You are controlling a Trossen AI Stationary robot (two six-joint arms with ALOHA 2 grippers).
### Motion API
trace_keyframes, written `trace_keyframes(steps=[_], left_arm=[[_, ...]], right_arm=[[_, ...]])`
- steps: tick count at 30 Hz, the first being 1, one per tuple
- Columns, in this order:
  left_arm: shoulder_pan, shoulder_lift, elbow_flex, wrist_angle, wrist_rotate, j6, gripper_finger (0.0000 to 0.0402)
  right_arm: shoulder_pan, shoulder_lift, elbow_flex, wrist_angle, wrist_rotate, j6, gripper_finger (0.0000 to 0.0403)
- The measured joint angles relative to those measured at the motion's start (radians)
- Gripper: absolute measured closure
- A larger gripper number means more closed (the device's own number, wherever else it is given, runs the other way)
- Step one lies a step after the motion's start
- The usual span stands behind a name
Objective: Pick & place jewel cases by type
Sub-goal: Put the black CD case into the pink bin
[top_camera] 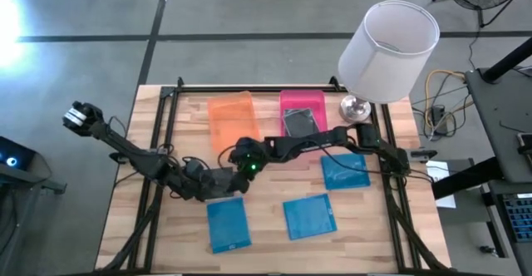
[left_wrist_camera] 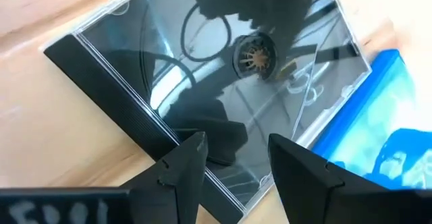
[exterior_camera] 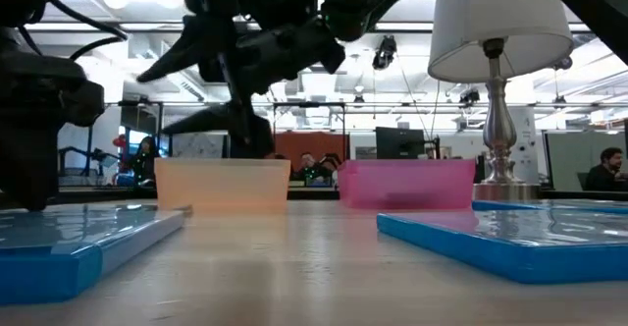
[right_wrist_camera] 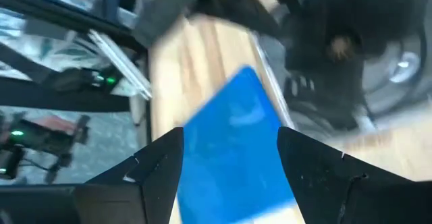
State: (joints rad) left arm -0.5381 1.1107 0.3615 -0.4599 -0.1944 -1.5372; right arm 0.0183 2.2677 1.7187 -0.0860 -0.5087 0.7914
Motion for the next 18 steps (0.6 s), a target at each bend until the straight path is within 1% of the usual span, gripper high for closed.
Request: trace_keyframes(steps=[3,5,7,9,11,13,15,16,18], left_arm=[[-0.009,-0.037,-0.003,-0.014,0.058,-0.013,0.0251],[-0.03,-0.073,0.024,-0.055,0.087,-0.038,0.0251],[-0.048,-0.101,0.083,-0.118,0.055,-0.053,0.0251],[-0.062,-0.131,0.171,-0.231,-0.042,-0.073,0.0251],[-0.08,-0.134,0.258,-0.337,-0.116,-0.089,0.0251],[-0.09,-0.107,0.307,-0.488,-0.132,-0.1,0.0251],[-0.09,-0.073,0.321,-0.592,-0.082,-0.131,0.0251],[-0.09,-0.058,0.317,-0.606,-0.034,-0.137,0.0251],[-0.09,-0.025,0.281,-0.58,0.067,-0.138,0.0251]], right_arm=[[0.005,-0.002,-0.01,-0.118,0.136,0.035,0.017],[-0.005,0.007,-0.028,-0.128,0.172,0.027,0.017],[-0.014,0.015,-0.044,-0.128,0.206,0.017,0.017],[-0.021,0.019,-0.048,-0.115,0.224,0.015,0.017],[-0.021,0.019,-0.048,-0.099,0.221,0.006,0.017],[-0.019,0.021,-0.047,-0.074,0.22,-0.01,0.017],[-0.019,0.021,-0.047,-0.051,0.215,-0.029,0.017],[-0.02,0.021,-0.046,-0.042,0.215,-0.036,0.017],[-0.021,0.021,-0.041,-0.037,0.216,-0.048,0.017]])
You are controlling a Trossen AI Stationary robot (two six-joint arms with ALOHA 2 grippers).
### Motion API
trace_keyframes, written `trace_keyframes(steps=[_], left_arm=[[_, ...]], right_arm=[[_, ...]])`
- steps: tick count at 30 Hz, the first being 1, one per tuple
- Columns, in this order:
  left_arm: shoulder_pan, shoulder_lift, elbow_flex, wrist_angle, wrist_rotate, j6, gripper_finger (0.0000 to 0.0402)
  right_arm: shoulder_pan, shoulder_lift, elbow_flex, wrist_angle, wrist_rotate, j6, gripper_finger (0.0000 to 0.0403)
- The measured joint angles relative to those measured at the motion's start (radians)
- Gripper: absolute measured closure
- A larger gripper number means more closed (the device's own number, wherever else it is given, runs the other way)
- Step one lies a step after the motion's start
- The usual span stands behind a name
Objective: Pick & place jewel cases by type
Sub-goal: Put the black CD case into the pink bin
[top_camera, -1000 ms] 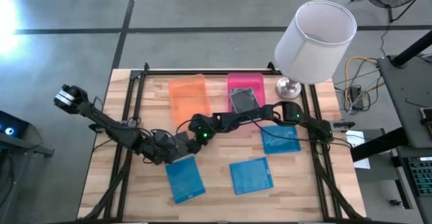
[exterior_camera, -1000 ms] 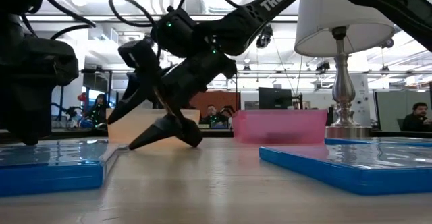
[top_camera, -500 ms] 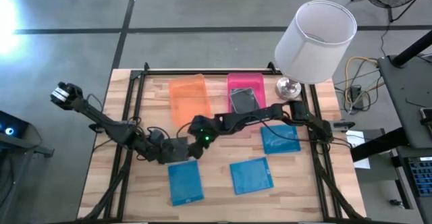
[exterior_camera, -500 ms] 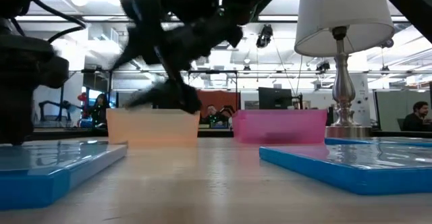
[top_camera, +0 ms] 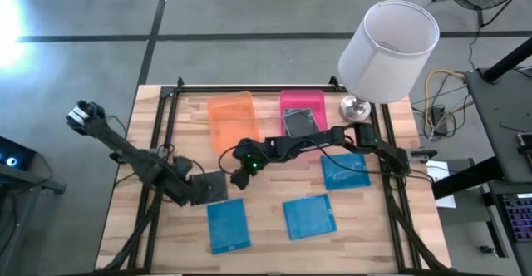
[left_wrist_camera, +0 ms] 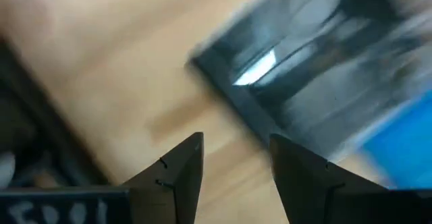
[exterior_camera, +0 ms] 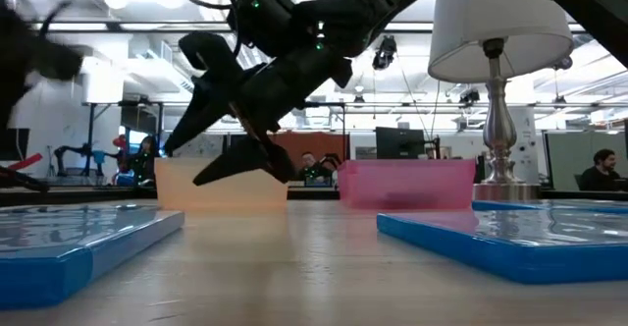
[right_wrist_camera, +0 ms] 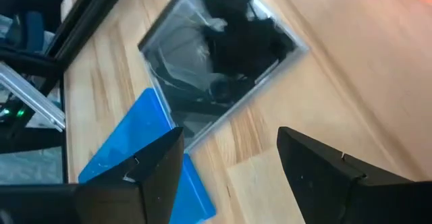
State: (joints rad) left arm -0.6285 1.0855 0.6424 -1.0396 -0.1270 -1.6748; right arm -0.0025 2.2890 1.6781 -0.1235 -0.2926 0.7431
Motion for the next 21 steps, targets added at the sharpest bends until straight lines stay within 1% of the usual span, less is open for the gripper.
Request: trace_keyframes(steps=[1,3,4,6,9,12,15,19,21], left_arm=[[-0.002,0.013,-0.018,0.039,0.028,-0.002,0.0251],[-0.001,0.027,-0.037,0.118,0.04,-0.006,0.0251],[-0.001,0.037,-0.048,0.14,0.045,-0.012,0.0251],[-0.001,0.07,-0.071,0.137,0.065,-0.036,0.0251],[-0.006,0.088,-0.093,0.146,0.115,-0.071,0.0251],[-0.016,0.112,-0.114,0.162,0.17,-0.063,0.0251],[-0.021,0.112,-0.119,0.237,0.141,-0.046,0.0251],[-0.004,0.114,-0.18,0.34,0.123,-0.062,0.025],[0.004,0.115,-0.19,0.44,0.086,-0.085,0.0251]], right_arm=[[0.0,0.0,0.001,0.0,0.001,-0.011,0.017],[0.0,0.009,0.001,-0.001,0.002,-0.034,0.017],[0.0,0.017,0.001,0.002,-0.016,-0.035,0.017],[-0.002,0.043,0.001,0.0,-0.041,-0.013,0.017],[-0.006,0.073,0.002,0.01,-0.031,0.021,0.017],[-0.006,0.089,0.005,0.025,-0.026,0.019,0.017],[-0.001,0.093,0.007,0.048,-0.022,0.015,0.017],[0.005,0.095,0.007,0.078,-0.017,0.013,0.017],[0.005,0.096,0.006,0.077,-0.018,0.014,0.017]])
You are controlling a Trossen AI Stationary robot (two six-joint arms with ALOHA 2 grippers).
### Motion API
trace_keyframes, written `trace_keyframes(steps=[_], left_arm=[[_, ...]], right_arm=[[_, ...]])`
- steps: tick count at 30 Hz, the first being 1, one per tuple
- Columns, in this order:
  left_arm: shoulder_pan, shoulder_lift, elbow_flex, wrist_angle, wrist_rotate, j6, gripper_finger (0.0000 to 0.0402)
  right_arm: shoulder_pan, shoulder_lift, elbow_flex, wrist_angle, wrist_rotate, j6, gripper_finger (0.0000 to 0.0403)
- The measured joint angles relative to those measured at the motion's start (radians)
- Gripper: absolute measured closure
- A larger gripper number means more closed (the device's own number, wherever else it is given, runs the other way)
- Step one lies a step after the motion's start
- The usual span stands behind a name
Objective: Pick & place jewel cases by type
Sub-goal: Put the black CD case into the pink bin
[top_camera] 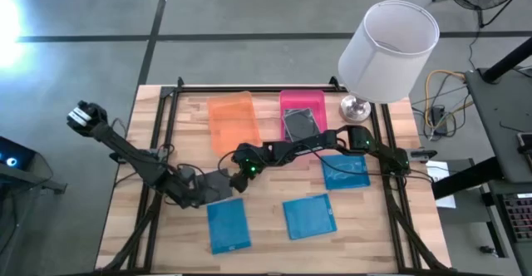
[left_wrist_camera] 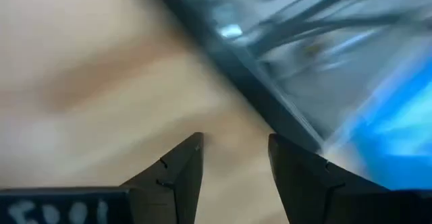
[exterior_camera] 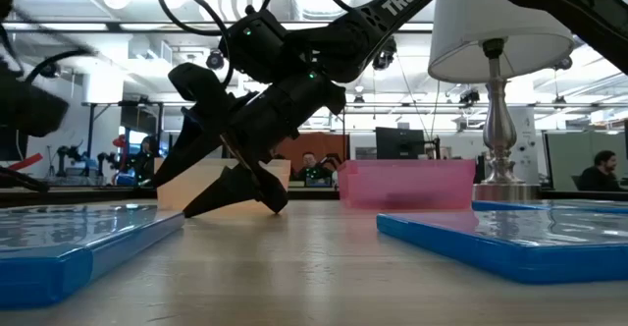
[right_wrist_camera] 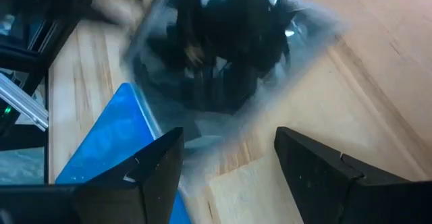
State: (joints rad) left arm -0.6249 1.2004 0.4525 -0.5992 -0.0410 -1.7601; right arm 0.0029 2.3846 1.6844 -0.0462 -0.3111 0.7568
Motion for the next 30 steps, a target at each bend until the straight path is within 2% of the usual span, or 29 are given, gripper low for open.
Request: trace_keyframes(steps=[3,5,8,10,13,18,25,30], left_arm=[[0.006,-0.014,-0.019,0.07,-0.03,-0.003,0.0251],[0.013,-0.01,-0.03,0.143,-0.089,0.016,0.0251],[0.017,0.002,-0.039,0.239,-0.104,0.009,0.0251],[0.019,0.019,-0.047,0.248,-0.099,0.007,0.0251],[0.018,0.037,-0.049,0.258,-0.1,0.013,0.0251],[0.019,0.068,-0.046,0.264,-0.104,0.026,0.0251],[0.019,0.073,-0.047,0.264,-0.105,0.06,0.0251],[0.02,0.073,-0.046,0.313,-0.138,0.082,0.0251]], right_arm=[[0.001,0.003,-0.002,-0.001,0.001,-0.001,0.017],[0.001,0.003,-0.002,-0.004,-0.003,-0.002,0.017],[0.0,0.003,-0.003,-0.011,-0.011,-0.003,0.017],[0.0,0.003,-0.003,-0.008,-0.037,-0.013,0.017],[-0.003,0.004,-0.006,0.009,-0.153,-0.023,0.017],[-0.002,0.002,-0.008,0.031,-0.275,-0.023,0.017],[0.007,-0.062,-0.015,0.041,-0.379,-0.063,0.017],[-0.001,-0.136,-0.001,0.129,-0.372,-0.131,0.017]])
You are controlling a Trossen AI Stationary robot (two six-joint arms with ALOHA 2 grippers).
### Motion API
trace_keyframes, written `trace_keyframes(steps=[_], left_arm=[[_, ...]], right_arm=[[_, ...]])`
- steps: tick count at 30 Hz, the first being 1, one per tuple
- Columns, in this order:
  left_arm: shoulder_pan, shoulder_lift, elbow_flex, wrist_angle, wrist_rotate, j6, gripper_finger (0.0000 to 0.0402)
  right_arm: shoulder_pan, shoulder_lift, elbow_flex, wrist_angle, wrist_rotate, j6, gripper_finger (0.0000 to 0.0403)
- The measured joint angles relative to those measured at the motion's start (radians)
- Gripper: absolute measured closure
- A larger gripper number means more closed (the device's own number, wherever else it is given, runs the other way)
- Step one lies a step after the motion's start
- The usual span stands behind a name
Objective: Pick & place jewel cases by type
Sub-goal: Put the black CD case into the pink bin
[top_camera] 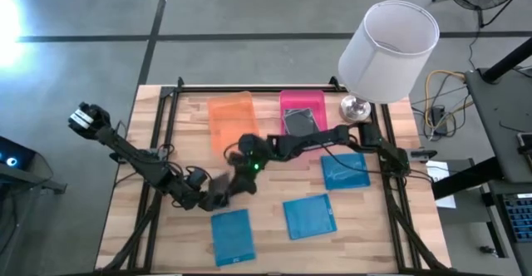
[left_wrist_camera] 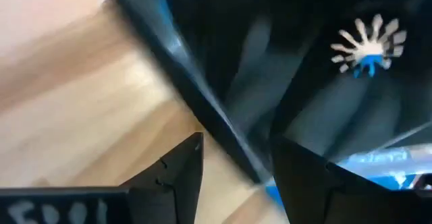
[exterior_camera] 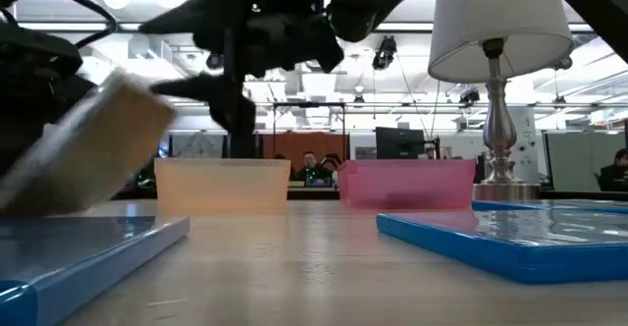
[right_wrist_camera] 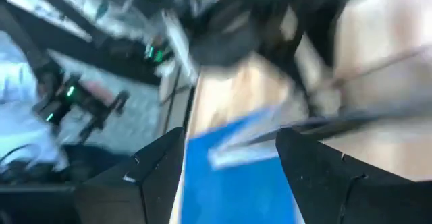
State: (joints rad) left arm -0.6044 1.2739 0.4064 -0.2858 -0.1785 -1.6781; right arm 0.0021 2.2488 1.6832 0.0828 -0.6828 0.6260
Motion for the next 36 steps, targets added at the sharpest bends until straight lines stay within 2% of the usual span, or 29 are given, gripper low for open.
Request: trace_keyframes(steps=[10,15,17,21,22,25,30,36], left_arm=[[0.001,0.001,-0.005,0.038,-0.027,-0.009,0.0251],[0.001,0.0,0.0,0.051,-0.056,-0.01,0.0251],[0.001,0.0,0.0,0.052,-0.064,-0.01,0.0251],[0.001,0.0,0.0,0.052,-0.067,-0.01,0.0251],[0.001,0.0,-0.001,0.052,-0.067,-0.01,0.0251],[0.001,0.0,0.001,0.055,-0.067,-0.005,0.0251],[0.001,-0.001,0.002,0.083,-0.076,0.018,0.0251],[0.001,-0.001,0.002,0.11,-0.083,0.008,0.0251]], right_arm=[[0.023,-0.004,0.012,0.115,0.087,-0.038,0.017],[0.032,-0.004,0.012,0.062,0.143,-0.023,0.017],[0.033,-0.006,0.012,-0.015,0.195,0.001,0.017],[0.005,-0.052,0.012,-0.348,0.481,-0.031,0.0171],[-0.008,-0.056,0.012,-0.421,0.512,-0.02,0.0172],[-0.038,-0.044,-0.011,-0.527,0.518,0.067,0.0172],[-0.029,0.01,-0.022,-0.493,0.496,0.096,0.0172],[-0.02,0.038,-0.017,-0.478,0.55,0.088,0.0172]])
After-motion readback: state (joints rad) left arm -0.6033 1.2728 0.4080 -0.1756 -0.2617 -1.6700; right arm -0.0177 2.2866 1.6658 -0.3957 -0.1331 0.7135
